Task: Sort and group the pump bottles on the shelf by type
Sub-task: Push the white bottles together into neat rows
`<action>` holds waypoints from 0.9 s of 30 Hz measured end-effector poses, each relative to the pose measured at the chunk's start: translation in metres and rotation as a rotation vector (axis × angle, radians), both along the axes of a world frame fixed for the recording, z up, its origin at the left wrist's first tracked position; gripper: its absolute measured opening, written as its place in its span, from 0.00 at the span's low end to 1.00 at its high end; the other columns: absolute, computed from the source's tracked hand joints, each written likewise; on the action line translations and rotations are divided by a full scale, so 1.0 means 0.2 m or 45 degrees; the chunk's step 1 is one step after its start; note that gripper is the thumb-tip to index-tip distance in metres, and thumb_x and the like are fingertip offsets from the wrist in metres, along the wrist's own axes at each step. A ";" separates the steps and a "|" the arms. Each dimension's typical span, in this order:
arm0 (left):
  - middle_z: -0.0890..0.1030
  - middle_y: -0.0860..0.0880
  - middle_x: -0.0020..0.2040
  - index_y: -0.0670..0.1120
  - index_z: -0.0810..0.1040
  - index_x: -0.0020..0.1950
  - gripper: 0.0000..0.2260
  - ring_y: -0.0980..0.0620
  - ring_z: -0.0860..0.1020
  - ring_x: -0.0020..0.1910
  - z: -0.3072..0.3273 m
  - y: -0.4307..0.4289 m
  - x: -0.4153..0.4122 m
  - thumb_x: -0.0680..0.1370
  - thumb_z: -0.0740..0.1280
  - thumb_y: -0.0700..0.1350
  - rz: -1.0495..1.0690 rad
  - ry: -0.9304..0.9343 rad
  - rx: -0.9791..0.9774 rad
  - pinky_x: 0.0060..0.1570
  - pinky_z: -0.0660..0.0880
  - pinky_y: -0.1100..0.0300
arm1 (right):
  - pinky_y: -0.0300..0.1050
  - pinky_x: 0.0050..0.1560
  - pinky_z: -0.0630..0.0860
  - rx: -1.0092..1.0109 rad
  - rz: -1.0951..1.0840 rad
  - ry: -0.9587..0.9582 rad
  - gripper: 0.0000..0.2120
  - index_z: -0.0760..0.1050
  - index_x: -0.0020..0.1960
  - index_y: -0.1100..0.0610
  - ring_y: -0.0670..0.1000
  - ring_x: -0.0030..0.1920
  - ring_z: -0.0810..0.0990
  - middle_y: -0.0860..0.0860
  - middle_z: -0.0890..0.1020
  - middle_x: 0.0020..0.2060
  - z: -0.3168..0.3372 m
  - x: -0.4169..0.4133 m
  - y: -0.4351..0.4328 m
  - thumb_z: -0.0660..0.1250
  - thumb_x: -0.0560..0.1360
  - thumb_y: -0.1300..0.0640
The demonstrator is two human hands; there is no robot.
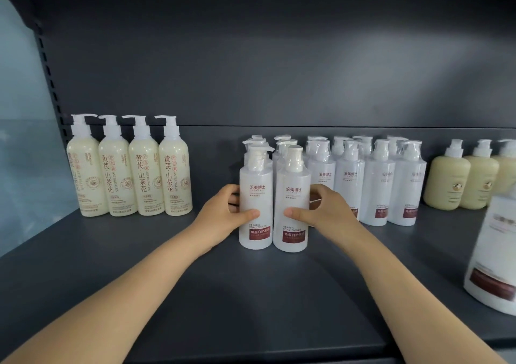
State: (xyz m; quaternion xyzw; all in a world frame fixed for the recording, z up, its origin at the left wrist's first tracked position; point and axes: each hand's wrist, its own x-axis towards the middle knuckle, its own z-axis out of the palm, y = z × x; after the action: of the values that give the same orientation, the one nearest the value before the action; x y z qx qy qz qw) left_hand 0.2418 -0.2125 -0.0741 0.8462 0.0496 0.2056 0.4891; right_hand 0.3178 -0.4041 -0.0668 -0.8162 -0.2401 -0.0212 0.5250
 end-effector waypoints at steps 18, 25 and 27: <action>0.77 0.55 0.51 0.51 0.67 0.67 0.27 0.54 0.78 0.50 -0.01 0.01 0.00 0.71 0.73 0.45 -0.047 0.088 0.103 0.55 0.76 0.55 | 0.43 0.57 0.75 0.035 0.143 0.039 0.22 0.71 0.60 0.50 0.47 0.56 0.78 0.48 0.79 0.55 -0.02 0.08 -0.09 0.74 0.69 0.58; 0.75 0.58 0.47 0.50 0.65 0.69 0.27 0.60 0.76 0.47 -0.01 0.00 0.01 0.73 0.71 0.45 -0.041 0.067 0.166 0.43 0.71 0.70 | 0.36 0.51 0.74 0.027 0.202 0.044 0.20 0.71 0.58 0.46 0.44 0.56 0.78 0.43 0.79 0.54 -0.03 0.11 -0.09 0.73 0.70 0.57; 0.75 0.58 0.48 0.50 0.65 0.68 0.26 0.61 0.75 0.46 -0.02 0.00 0.01 0.73 0.71 0.44 -0.045 0.059 0.164 0.41 0.70 0.71 | 0.38 0.53 0.74 0.016 0.192 0.043 0.21 0.71 0.59 0.46 0.44 0.56 0.77 0.43 0.79 0.55 -0.04 0.11 -0.09 0.73 0.70 0.56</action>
State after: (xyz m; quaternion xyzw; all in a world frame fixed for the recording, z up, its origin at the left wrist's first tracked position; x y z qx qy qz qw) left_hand 0.2429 -0.2123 -0.0789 0.8811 0.0327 0.1801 0.4360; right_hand 0.3395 -0.4225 -0.0751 -0.7927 -0.2921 0.0306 0.5341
